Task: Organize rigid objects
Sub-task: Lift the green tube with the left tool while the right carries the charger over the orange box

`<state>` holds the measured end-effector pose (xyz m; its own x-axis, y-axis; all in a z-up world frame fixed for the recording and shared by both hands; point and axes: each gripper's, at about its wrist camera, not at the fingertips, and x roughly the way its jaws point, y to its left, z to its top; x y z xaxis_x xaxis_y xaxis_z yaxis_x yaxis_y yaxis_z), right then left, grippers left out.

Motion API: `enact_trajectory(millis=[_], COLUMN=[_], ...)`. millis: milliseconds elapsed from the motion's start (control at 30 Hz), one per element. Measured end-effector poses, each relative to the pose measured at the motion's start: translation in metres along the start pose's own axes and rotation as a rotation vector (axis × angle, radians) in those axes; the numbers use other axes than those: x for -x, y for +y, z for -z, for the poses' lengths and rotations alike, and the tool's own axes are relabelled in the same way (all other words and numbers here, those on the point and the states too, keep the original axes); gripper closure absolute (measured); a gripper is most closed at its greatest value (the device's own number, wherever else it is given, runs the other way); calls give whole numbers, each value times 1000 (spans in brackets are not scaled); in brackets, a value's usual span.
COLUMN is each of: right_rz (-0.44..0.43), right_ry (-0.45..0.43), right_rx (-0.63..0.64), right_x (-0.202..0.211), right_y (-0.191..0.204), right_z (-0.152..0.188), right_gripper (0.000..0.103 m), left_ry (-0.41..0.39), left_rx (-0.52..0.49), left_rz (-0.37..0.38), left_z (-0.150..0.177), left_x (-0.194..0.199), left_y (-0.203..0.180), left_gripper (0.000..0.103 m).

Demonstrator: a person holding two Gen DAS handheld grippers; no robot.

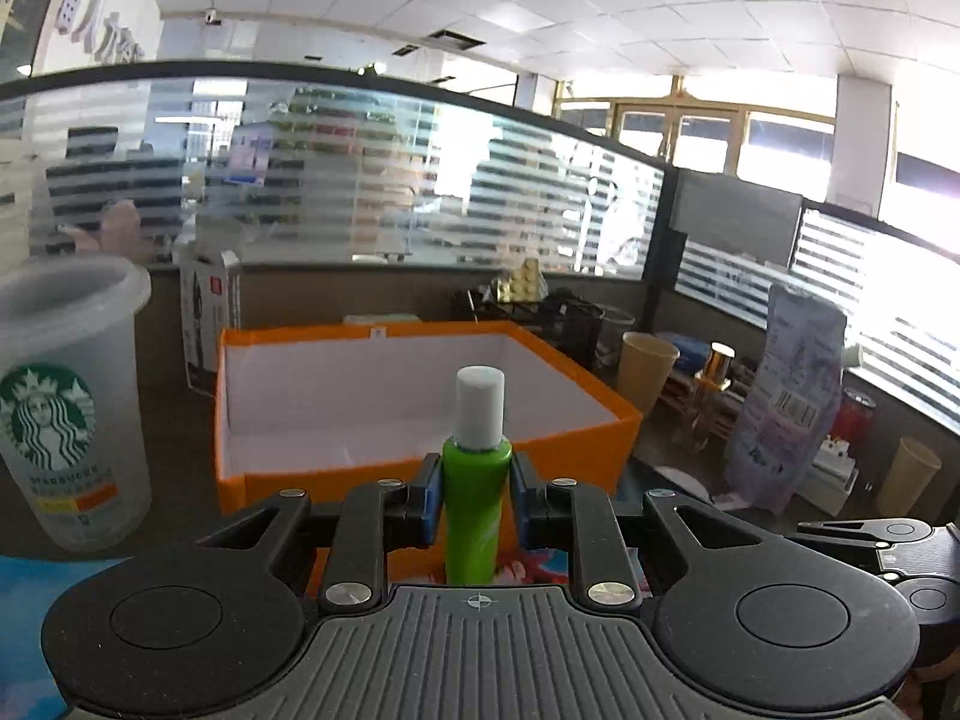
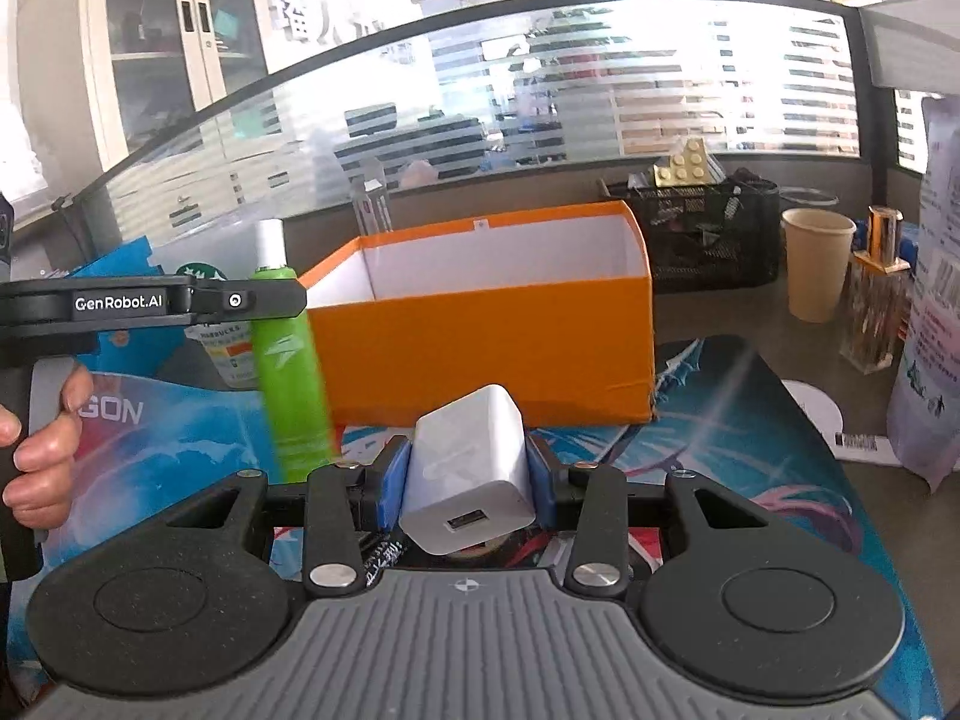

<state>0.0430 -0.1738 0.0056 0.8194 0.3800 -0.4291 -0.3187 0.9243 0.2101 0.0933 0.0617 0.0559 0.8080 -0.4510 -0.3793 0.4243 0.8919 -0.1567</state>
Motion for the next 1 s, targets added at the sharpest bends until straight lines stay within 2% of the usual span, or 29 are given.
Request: enact_trajectory(millis=[300,567,767,1000], right_rz=[-33,-48,-38,1], right_ry=[-113,-165,-146,-32], right_rx=[18,-4,-18,-14], right_x=[-1,-22,-51,-107], right_y=[3,-5,-17,-35], right_z=[-47,-88,-109,-119], right_gripper=[65,65,65,65], left_ry=[-100,-137,-129,-29], left_rx=[-10,2,8,60], left_rz=[-12,-29,-48,-80], left_z=[-50,-83,-97,-83], left_x=[12,1,-19,-69], left_y=[5,12,22,45], left_gripper=[82,82,82,82])
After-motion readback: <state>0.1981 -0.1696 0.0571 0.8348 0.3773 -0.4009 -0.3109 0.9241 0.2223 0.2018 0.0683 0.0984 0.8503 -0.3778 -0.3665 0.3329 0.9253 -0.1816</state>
